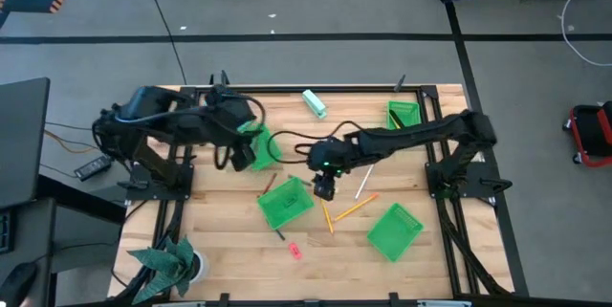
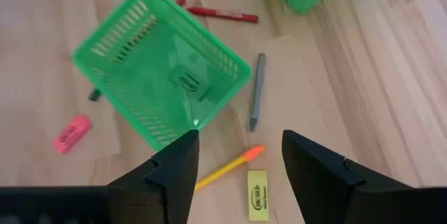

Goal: Sort crayons/erasers/pens/pencils in bins
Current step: Put the yellow eraser into the bottom left green bin

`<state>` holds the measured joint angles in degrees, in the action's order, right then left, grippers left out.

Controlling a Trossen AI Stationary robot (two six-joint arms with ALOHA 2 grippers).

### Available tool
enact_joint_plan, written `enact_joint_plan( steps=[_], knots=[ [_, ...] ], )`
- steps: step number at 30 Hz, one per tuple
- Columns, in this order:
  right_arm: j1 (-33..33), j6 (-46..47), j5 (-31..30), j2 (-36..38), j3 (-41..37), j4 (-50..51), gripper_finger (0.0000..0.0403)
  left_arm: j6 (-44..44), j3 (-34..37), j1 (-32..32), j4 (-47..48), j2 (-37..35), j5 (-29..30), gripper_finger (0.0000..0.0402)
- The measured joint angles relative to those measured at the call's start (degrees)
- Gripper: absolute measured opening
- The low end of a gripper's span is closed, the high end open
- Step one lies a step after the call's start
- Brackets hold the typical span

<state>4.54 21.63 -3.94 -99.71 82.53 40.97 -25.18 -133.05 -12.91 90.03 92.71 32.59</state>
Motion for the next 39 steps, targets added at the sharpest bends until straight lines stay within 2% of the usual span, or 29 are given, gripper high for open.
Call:
enact_joint_plan(
  steps=[4,10,17,25,30,39],
  knots=[
    [-0.4,1.5,-0.1,-4.3,2.8,2.6,0.0211,-0.1,0.0,-1.5,0.0,-1.7,0.0,0.0174],
    [-0.6,5.7,2.3,-7.5,2.3,3.5,0.0211,-1.3,0.0,-4.5,0.0,-2.5,0.3,0.0173],
    [-0.6,5.2,3.7,-10.2,2.3,4.6,0.0211,-4.4,0.0,-6.5,-0.4,-2.5,0.4,0.0172],
    [-0.5,-4.9,3.6,-10.3,2.0,10.5,0.0211,-5.7,0.0,-7.3,-4.6,-2.4,0.8,0.0172],
    [-0.5,-12.0,3.6,-10.2,-1.8,10.0,0.0212,-5.7,0.0,-7.3,-8.2,-2.4,0.8,0.0172],
    [-0.6,-14.7,3.6,-10.2,-7.5,5.1,0.0236,-7.1,0.0,-7.1,-9.7,-2.4,1.1,0.0171]
  ],
)
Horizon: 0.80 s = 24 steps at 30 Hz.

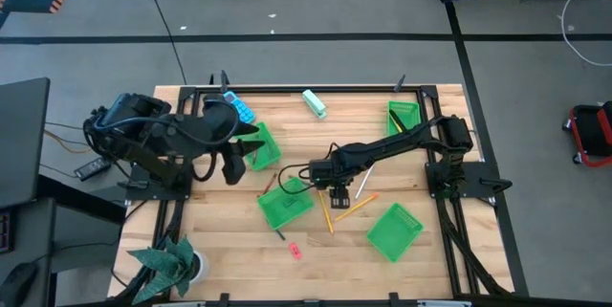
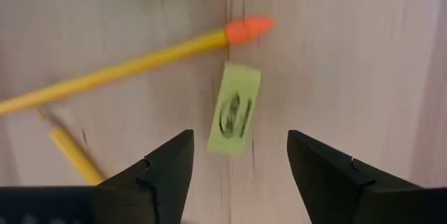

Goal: Sort crayons/erasers/pens/pencils in bins
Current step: Put the yellow eraser into the bottom left green bin

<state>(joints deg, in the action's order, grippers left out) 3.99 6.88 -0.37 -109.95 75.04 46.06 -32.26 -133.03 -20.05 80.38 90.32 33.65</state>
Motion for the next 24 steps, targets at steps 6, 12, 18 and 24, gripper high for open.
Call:
enact_joint_plan(
  steps=[6,12,18,24],
  knots=[
    [-0.2,-4.0,0.0,0.0,-0.6,-4.0,0.0253,-2.6,0.0,0.0,0.0,0.0,1.2,0.0172],
    [-1.2,-5.1,-0.8,0.0,-0.6,-6.0,0.0255,-3.5,0.0,0.0,0.7,0.0,1.2,0.0172],
    [-1.3,-3.7,-0.9,0.0,-3.0,-8.4,0.0255,-3.6,0.0,0.0,0.8,0.0,1.2,0.0172],
    [-0.4,-1.0,-0.1,0.0,-5.5,-8.6,0.0255,-3.4,0.0,0.0,0.9,0.0,1.2,0.0172]
  ],
)
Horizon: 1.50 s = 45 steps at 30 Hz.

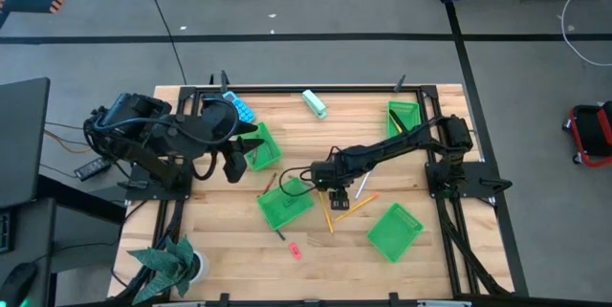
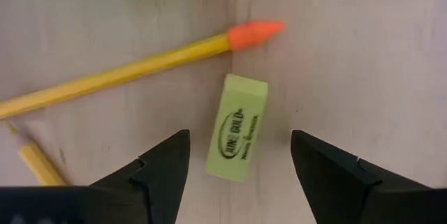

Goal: Sort crayons/erasers/pens/pencils in bins
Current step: Put the yellow eraser into the bottom left green bin

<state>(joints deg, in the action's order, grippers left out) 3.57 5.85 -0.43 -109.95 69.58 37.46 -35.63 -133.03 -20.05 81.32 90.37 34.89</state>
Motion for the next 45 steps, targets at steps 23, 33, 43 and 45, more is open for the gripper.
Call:
enact_joint_plan(
  steps=[23,33,43,45],
  knots=[
    [-0.1,3.6,0.3,0.2,-2.4,-3.2,0.0121,0.2,0.0,-0.1,1.7,0.0,-0.2,0.0172],
    [-0.1,5.1,0.4,0.3,-2.0,-3.0,0.0079,-1.2,0.1,0.0,1.7,0.6,1.4,0.0172],
    [-0.5,4.7,5.6,-0.1,0.3,-3.3,0.0078,-2.8,0.1,-0.8,0.8,1.1,1.3,0.0172],
    [-0.5,4.7,5.6,0.0,0.3,-2.9,0.0078,-2.8,0.1,-0.7,0.2,1.3,1.3,0.0172]
  ],
)
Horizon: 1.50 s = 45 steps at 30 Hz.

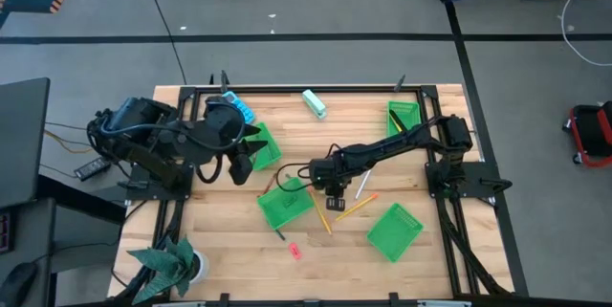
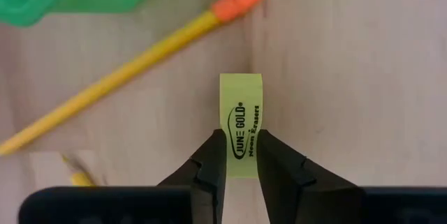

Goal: Sort crayons/erasers/pens/pencils in bins
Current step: Put the yellow eraser into the bottom left green bin

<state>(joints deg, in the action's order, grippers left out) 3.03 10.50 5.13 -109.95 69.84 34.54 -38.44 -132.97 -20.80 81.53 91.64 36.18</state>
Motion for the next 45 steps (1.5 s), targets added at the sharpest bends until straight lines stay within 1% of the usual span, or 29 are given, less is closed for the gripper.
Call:
enact_joint_plan(
  steps=[9,15,21,26,31,34,37,41,43,45],
  knots=[
    [-0.4,-0.6,-0.1,0.1,0.0,4.0,0.0076,0.0,0.0,0.0,-0.8,0.0,0.0,0.0172],
    [-0.4,-0.1,0.1,1.8,0.0,7.4,0.0076,0.0,0.0,0.0,-0.8,0.0,0.0,0.0172],
    [-0.6,0.1,-0.4,4.1,0.1,7.5,0.0076,0.0,0.0,0.0,-0.8,0.0,0.0,0.0172],
    [-0.6,3.1,-0.2,6.7,0.2,6.9,0.0076,0.0,0.0,0.0,-0.8,0.0,0.0,0.0172],
    [-0.6,4.4,-0.2,11.3,0.2,4.6,0.0076,0.0,0.0,0.0,-0.9,0.0,0.0,0.0172],
    [-0.6,4.5,-0.1,14.0,0.2,0.7,0.0076,0.1,0.0,0.0,-0.9,0.0,0.0,0.0172],
    [-0.5,4.9,1.1,15.4,0.2,-5.1,0.0076,0.1,0.0,0.1,-0.9,0.0,0.0,0.0172],
    [0.4,7.1,1.9,14.9,0.7,-14.0,0.0076,0.5,0.0,0.4,-0.8,-0.1,0.0,0.0172],
    [1.2,7.3,2.3,13.2,2.4,-16.3,0.0076,0.7,0.0,0.4,-0.7,-0.1,0.0,0.0172],
    [2.1,6.1,2.4,11.1,4.9,-16.1,0.0076,0.8,0.0,0.4,-0.6,-0.1,0.1,0.0172]
  ],
)
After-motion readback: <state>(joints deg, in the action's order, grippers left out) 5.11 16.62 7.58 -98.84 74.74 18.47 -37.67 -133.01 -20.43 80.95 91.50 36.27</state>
